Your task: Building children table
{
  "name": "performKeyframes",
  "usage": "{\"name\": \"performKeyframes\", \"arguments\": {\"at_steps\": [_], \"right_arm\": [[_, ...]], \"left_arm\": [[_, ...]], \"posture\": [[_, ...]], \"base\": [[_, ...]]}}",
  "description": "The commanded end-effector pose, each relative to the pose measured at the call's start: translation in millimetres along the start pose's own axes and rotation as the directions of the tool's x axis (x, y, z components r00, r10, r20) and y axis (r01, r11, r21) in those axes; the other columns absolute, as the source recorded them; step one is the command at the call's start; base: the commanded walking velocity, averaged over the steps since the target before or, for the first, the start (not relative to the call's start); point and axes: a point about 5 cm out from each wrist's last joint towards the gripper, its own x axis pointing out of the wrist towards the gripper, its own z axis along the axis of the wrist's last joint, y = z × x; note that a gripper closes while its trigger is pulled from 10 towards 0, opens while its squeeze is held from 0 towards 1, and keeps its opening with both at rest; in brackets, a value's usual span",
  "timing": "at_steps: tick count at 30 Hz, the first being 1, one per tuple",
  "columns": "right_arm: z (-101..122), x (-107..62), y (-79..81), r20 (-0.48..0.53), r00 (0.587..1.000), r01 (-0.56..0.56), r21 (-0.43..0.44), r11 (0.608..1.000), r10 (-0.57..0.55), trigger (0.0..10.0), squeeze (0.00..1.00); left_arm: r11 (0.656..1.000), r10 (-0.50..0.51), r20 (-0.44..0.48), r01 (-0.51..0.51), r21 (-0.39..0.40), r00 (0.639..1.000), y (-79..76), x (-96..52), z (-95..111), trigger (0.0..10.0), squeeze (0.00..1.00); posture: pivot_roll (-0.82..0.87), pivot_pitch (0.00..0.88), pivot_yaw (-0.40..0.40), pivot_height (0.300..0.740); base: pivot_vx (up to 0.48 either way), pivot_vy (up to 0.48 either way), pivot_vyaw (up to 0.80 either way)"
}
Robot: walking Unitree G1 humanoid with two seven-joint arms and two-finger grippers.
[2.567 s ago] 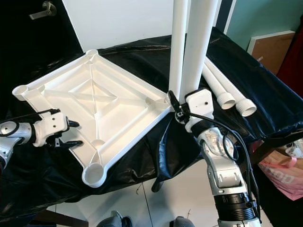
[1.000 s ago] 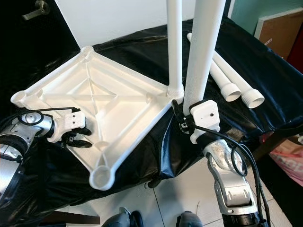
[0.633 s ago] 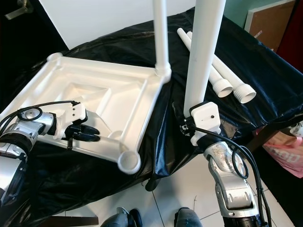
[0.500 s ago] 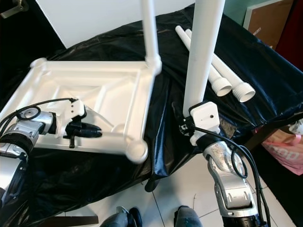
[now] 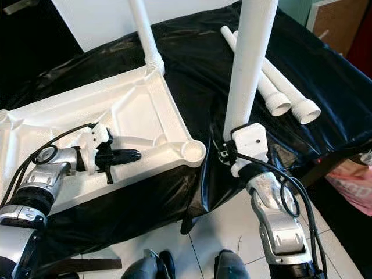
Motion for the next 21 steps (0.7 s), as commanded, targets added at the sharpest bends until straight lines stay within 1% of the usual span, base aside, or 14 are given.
{"name": "performKeyframes", "arguments": {"at_steps": [1,2,3,4,5,6,7,10,16,17,18,19,20,21], "right_arm": [[0.8,3.0,4.9,0.016,1.0,-0.024,0.002,1.0,0.024,10.0,0.0],[0.8,3.0,4.9,0.016,1.0,-0.024,0.002,1.0,0.024,10.0,0.0],[-0.1,5.0,5.1,0.018,1.0,-0.021,0.005,1.0,0.021,10.0,0.0],[-0.8,5.7,5.3,0.017,1.0,-0.018,0.008,1.0,0.018,10.0,0.0],[-0.8,5.7,5.3,0.017,1.0,-0.018,0.008,1.0,0.018,10.0,0.0],[-1.8,6.4,5.7,0.016,1.0,-0.013,0.012,1.0,0.013,10.0,0.0],[-2.3,7.3,6.1,0.016,1.0,-0.011,0.015,1.0,0.01,10.0,0.0],[-2.8,8.2,6.6,0.017,1.0,-0.008,0.019,1.0,0.007,10.0,0.0],[-2.3,13.6,5.7,0.025,1.0,0.01,0.029,1.0,-0.011,10.0,0.0],[-3.9,16.5,4.2,0.023,0.999,0.023,0.031,0.999,-0.024,10.0,0.0],[-3.9,16.5,4.2,0.023,0.999,0.023,0.031,0.999,-0.024,10.0,0.0],[-6.3,20.8,2.7,0.017,0.999,0.042,0.037,0.998,-0.043,10.0,0.0],[-7.0,23.1,2.5,0.015,0.998,0.055,0.042,0.998,-0.055,10.0,0.0],[-7.0,23.1,2.5,0.015,0.998,0.055,0.042,0.998,-0.055,10.0,0.0]], "left_arm": [[0.998,0.038,0.16,-0.045,0.04,0.986,8.3,-1.8,30.9,10.0,1.0],[0.998,0.038,0.16,-0.045,0.04,0.986,8.3,-1.8,30.9,10.0,1.0],[0.994,0.078,0.224,-0.094,0.06,0.971,10.5,-1.3,48.3,10.0,1.0],[0.99,0.106,0.251,-0.127,0.065,0.962,11.6,-1.6,56.1,10.0,1.0],[0.99,0.106,0.251,-0.127,0.065,0.962,11.6,-1.6,56.1,10.0,1.0],[0.985,0.138,0.279,-0.162,0.065,0.95,12.5,-2.3,63.6,10.0,0.26],[0.979,0.163,0.305,-0.191,0.067,0.939,13.4,-3.2,68.6,10.0,0.0],[0.973,0.191,0.331,-0.224,0.062,0.924,12.0,-5.0,74.2,10.0,0.0],[0.942,0.292,0.383,-0.333,0.046,0.877,7.2,-16.8,87.0,10.0,0.0],[0.93,0.331,0.402,-0.366,0.013,0.854,6.3,-21.0,90.4,10.0,0.0],[0.93,0.331,0.402,-0.366,0.013,0.854,6.3,-21.0,90.4,10.0,0.0],[0.917,0.374,0.427,-0.398,-0.036,0.823,4.2,-25.2,94.6,10.0,0.0],[0.91,0.388,0.44,-0.413,-0.043,0.81,2.2,-25.7,96.5,10.0,0.0],[0.91,0.388,0.44,-0.413,-0.043,0.81,2.2,-25.7,96.5,10.0,0.0]], "posture": [[-0.1,0.153,0.124,0.74],[-0.1,0.153,0.124,0.74],[-0.1,0.148,0.125,0.74],[-0.09,0.142,0.123,0.74],[-0.09,0.142,0.123,0.74],[-0.09,0.138,0.123,0.74],[-0.09,0.131,0.122,0.74],[-0.09,0.131,0.122,0.74],[-0.09,0.11,0.114,0.74],[-0.08,0.089,0.101,0.74],[-0.08,0.089,0.101,0.74],[-0.07,0.079,0.095,0.74],[-0.07,0.079,0.095,0.74],[-0.07,0.079,0.095,0.74]], "base": [[0.0,0.0,0.0],[0.0,0.0,0.0],[0.0,0.0,0.0],[0.0,0.0,0.0],[0.0,0.0,0.0],[0.0,0.0,0.0],[0.0,0.0,0.0],[0.0,0.0,0.0],[0.0,0.0,0.0],[0.0,0.0,0.0],[0.0,0.0,0.0],[0.0,0.0,0.0],[0.0,0.0,0.0],[0.0,0.0,0.0]]}}
